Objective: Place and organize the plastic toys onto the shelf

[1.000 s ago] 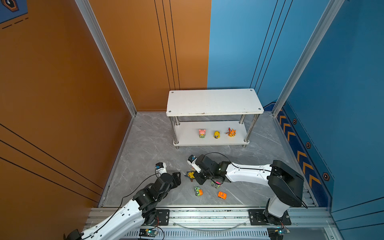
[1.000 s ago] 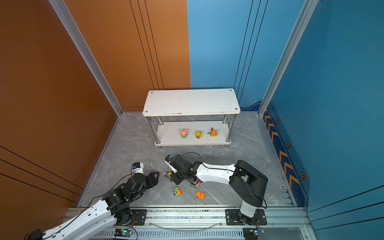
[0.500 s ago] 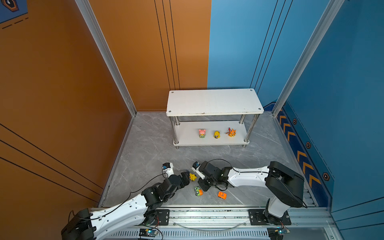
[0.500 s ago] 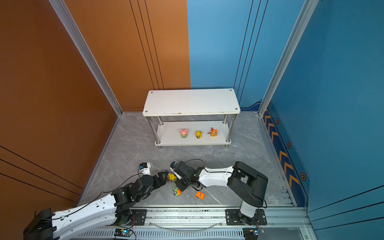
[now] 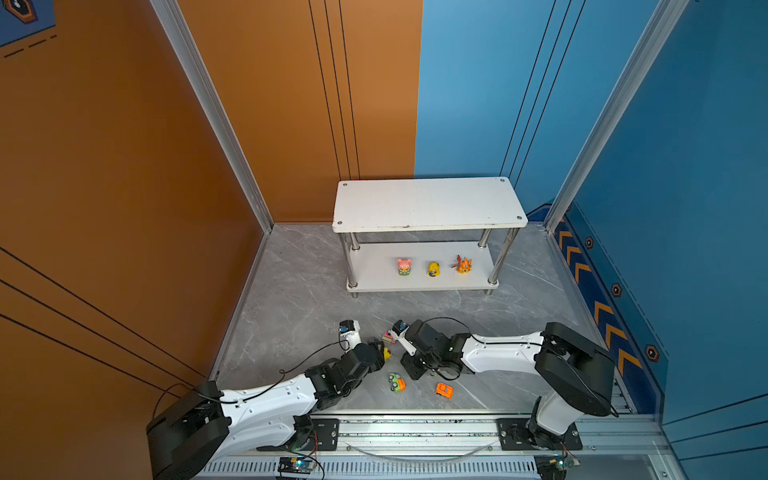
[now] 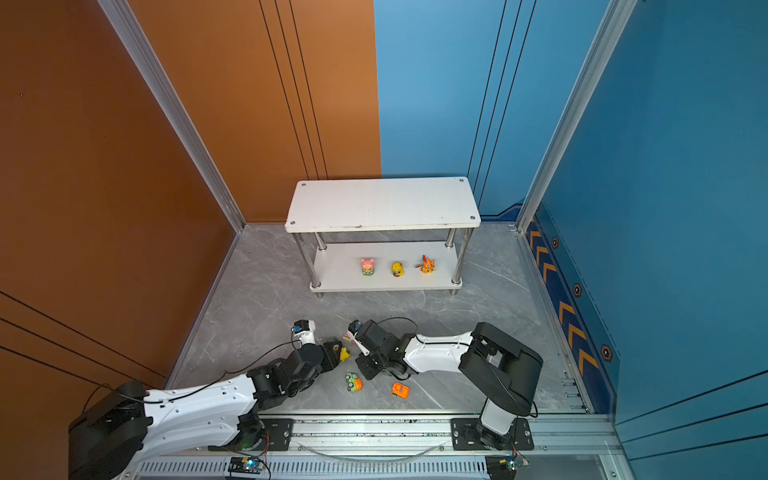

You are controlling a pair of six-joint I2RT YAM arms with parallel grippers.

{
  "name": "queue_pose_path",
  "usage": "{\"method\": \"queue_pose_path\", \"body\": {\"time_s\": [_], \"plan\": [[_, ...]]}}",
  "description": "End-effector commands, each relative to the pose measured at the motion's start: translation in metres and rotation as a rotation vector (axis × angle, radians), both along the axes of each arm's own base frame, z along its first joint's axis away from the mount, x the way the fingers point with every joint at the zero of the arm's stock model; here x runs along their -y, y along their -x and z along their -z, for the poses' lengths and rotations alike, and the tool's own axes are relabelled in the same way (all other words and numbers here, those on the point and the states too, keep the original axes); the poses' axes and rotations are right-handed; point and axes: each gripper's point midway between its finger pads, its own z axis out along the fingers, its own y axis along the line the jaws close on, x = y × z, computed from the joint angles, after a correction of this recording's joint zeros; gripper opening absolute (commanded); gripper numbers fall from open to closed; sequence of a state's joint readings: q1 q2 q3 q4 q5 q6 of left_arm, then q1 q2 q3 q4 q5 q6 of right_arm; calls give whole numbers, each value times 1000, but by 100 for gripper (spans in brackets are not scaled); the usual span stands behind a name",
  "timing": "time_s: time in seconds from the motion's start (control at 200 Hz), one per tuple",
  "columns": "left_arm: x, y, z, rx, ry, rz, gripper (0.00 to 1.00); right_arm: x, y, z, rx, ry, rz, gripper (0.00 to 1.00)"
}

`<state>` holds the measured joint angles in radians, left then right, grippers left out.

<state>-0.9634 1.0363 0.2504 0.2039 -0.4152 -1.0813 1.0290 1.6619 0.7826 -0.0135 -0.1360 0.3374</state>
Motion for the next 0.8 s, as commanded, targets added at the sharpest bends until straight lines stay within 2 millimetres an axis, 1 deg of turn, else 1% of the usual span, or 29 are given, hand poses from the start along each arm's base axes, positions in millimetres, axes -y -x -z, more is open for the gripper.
{"method": "queue_pose_path", "body": {"time_s": [0.0, 0.015, 0.075, 0.15, 0.29, 0.405, 0.486, 0.566, 0.686, 0.796], "plan": [[12, -6, -15, 38, 19, 19, 50, 8, -4, -3, -6, -19, 32, 10], [12, -6, -14, 33, 19, 23, 52, 9, -4, -2, -10, -20, 34, 10], [17, -4, -11, 14, 22, 39, 62, 14, -6, -2, -19, -26, 48, 10], [20, -2, -5, -6, 20, 49, 68, 20, -9, -2, -23, -29, 64, 10], [15, 0, 4, -26, -12, 41, 77, 28, -13, -8, -27, -45, 82, 11], [8, -2, 3, -15, -61, 28, 78, 22, -11, -19, -24, -69, 67, 11], [7, -3, -2, -4, -65, 29, 78, 12, -7, -30, -6, -94, 44, 11], [-1, -5, -15, 26, -67, 12, 78, -3, -5, -44, 14, -119, 18, 10], [-22, -9, -34, 68, -52, -36, 77, -28, -13, -60, 41, -151, 2, 9], [-42, -8, -32, 69, -36, -79, 77, -49, -22, -68, 55, -174, -7, 9]]}}
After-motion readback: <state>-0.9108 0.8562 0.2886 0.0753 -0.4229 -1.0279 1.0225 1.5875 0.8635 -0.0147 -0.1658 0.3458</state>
